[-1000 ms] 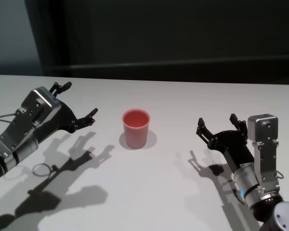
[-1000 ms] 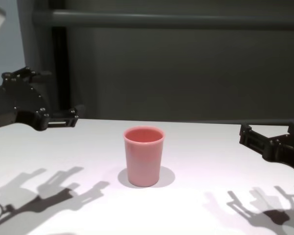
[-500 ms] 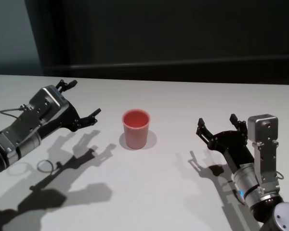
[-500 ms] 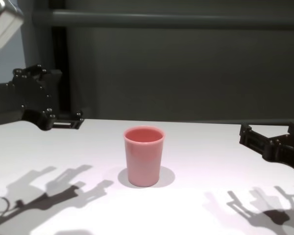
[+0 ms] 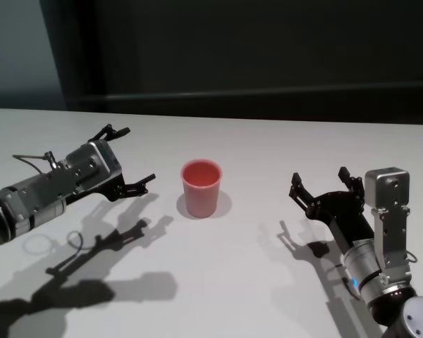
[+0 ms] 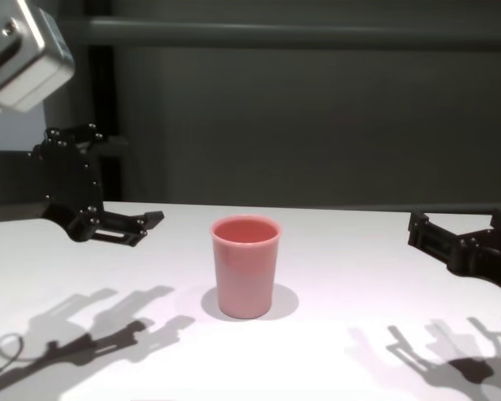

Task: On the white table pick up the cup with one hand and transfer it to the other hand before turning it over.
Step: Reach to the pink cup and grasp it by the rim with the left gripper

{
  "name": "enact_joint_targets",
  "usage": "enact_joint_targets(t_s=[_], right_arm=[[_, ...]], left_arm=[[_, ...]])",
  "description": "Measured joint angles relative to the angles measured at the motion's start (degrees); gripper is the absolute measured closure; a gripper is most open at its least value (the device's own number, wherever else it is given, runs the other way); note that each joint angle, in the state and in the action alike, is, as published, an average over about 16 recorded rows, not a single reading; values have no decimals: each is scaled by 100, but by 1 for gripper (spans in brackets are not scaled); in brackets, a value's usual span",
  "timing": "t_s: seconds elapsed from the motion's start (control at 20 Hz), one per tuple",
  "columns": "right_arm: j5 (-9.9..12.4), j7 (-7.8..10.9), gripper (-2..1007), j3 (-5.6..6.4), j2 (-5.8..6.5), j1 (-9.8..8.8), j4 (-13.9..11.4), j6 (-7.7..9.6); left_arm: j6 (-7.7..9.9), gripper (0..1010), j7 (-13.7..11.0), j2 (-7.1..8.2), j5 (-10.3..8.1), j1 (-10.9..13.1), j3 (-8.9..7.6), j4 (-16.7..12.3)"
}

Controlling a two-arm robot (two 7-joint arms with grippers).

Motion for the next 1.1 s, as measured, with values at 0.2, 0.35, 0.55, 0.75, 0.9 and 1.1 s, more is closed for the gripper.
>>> enact_joint_targets(t_s=[0.2, 0.35, 0.55, 0.75, 0.9, 1.1], right_arm=[[0, 0, 3, 0, 0, 0, 0, 0], [0, 0, 3, 0, 0, 0, 0, 0], [0, 0, 3, 0, 0, 0, 0, 0], [0, 0, 3, 0, 0, 0, 0, 0], [0, 0, 3, 0, 0, 0, 0, 0], [0, 0, 3, 0, 0, 0, 0, 0]], left_arm=[[44, 7, -253, 170, 205, -201, 233, -17], [78, 7, -470, 289, 347, -376, 423, -26], [113, 7, -782, 428, 528, -639, 693, -26], [119, 7, -1096, 528, 705, -926, 969, -22], [102, 7, -1328, 579, 851, -1160, 1182, -23], [56, 7, -1603, 611, 1068, -1478, 1463, -23]])
